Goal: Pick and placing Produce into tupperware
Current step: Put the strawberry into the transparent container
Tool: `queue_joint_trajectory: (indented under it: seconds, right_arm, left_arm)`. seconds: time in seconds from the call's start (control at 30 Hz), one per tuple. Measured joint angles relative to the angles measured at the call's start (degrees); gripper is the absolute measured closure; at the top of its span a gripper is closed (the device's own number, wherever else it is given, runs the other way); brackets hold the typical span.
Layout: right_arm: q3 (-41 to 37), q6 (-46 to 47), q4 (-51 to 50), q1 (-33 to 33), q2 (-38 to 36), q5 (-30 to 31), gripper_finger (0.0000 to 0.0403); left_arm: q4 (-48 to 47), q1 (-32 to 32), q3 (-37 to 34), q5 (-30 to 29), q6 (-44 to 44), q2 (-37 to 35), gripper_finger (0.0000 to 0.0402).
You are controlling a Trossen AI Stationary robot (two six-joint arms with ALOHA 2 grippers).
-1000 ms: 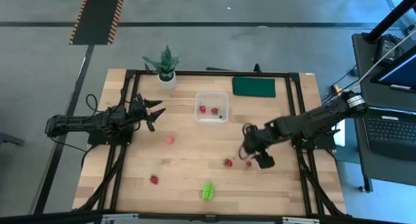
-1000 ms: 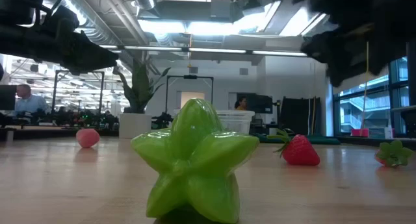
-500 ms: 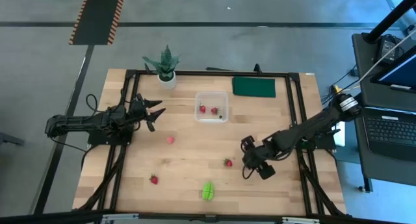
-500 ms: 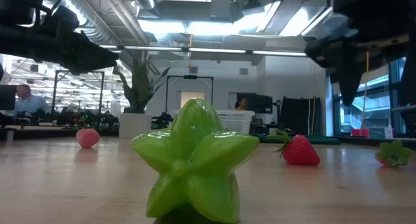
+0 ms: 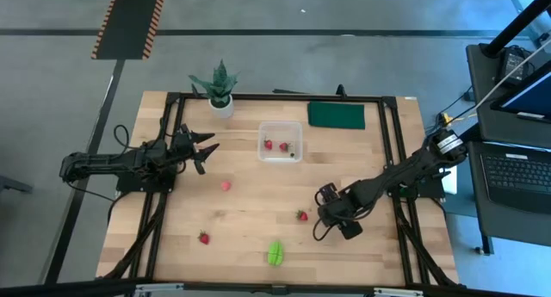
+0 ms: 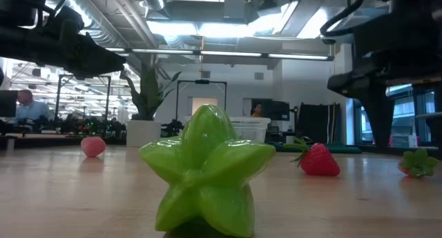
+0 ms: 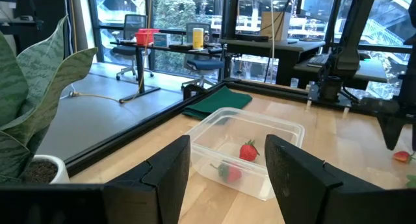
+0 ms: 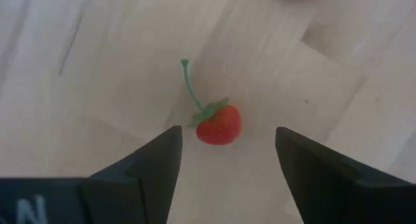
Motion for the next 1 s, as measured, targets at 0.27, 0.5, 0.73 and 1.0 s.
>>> queue_joint_trajectory:
  seconds: [0.27, 0.5, 0.73, 1.0]
  right_arm:
    - [0.0, -0.4, 0.9, 0.0, 3.5, -1.3, 0.0171]
    - [0.3, 0.7, 1.4, 0.0, 5.2, -1.4, 0.0214]
    - [0.2, 1.1, 1.5, 0.0, 5.2, -1.4, 0.0247]
    - [0.1, 1.1, 1.6, 0.0, 5.3, -1.4, 0.0273]
  left_arm:
    - [0.0, 0.0, 0.0, 0.0, 0.0, 0.0, 0.0209]
    - [0.0, 0.0, 0.0, 0.0, 0.0, 0.0, 0.0209]
    - [0.0, 0.0, 0.0, 0.0, 0.0, 0.0, 0.0209]
    - [0.0, 0.0, 0.0, 0.0, 0.0, 0.0, 0.0209]
